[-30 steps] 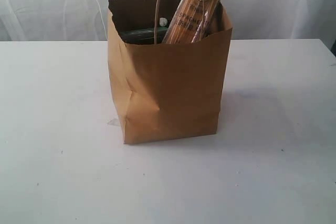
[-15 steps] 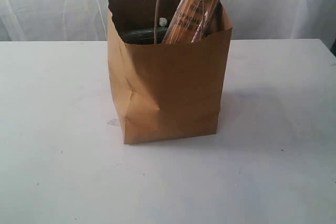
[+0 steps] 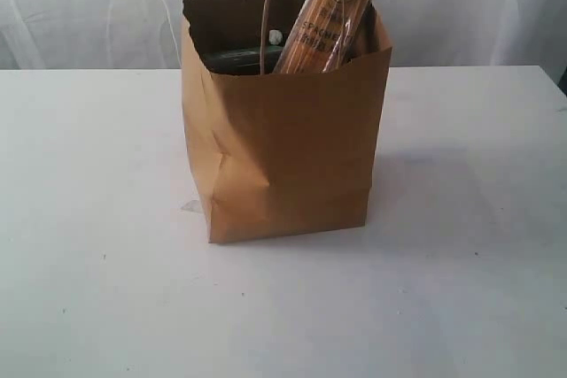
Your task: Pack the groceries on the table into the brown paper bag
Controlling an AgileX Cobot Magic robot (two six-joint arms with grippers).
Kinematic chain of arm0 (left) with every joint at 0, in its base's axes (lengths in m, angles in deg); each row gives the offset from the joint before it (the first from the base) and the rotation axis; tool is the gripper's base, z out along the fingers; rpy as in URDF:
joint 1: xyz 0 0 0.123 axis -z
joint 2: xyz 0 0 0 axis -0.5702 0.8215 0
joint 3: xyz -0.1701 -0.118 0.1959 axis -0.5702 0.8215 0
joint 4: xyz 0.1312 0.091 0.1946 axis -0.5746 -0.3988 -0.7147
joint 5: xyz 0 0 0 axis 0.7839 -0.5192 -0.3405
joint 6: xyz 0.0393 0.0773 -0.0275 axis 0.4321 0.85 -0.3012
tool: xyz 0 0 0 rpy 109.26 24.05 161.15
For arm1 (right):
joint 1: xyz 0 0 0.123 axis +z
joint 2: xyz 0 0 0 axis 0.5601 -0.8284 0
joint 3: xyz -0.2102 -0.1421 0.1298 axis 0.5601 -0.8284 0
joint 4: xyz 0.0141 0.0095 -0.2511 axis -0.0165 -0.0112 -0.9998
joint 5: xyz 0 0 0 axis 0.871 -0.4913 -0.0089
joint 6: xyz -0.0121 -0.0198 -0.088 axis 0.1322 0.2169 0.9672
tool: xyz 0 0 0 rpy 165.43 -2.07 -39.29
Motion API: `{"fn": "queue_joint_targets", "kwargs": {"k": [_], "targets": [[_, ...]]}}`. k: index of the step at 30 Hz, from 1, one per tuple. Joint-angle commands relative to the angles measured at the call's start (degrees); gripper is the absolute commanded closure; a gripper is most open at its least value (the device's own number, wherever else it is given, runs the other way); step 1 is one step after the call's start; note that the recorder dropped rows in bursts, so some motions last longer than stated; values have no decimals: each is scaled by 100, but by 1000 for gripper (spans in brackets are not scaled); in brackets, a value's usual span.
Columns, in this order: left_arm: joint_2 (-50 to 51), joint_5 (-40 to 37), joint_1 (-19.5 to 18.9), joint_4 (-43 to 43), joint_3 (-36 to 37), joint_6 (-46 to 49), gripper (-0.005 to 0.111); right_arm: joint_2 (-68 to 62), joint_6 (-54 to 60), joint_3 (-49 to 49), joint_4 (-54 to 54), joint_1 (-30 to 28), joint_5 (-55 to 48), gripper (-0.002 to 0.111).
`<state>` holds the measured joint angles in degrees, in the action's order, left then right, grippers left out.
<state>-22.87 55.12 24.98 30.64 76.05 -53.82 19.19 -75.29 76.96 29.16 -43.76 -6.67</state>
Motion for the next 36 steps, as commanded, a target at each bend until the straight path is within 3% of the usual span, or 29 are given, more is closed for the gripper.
{"fn": "queue_joint_targets", "kwargs": {"k": [1, 12, 18, 23, 33, 34, 36], "targets": [[-30, -35, 253, -11, 21, -34, 107, 11, 32, -13, -13, -31, 27, 108], [-42, -35, 253, -11, 21, -33, 107, 11, -45, -13, -13, -31, 27, 108], [-1277, -35, -179, -11, 21, -33, 107, 11, -45, -13, -13, -31, 27, 108], [-1277, 408, -148, -27, 21, -33, 107, 11, -46, -13, -13, -31, 52, 108], [-1277, 410, -148, -27, 21, -33, 107, 11, -46, -13, -13, -31, 52, 108], [-1277, 393, -148, -27, 21, -33, 107, 11, -46, -13, -13, -31, 52, 108], [-1277, -416, -148, -27, 21, -17, 107, 11, -46, -13, -13, -31, 52, 108]]}}
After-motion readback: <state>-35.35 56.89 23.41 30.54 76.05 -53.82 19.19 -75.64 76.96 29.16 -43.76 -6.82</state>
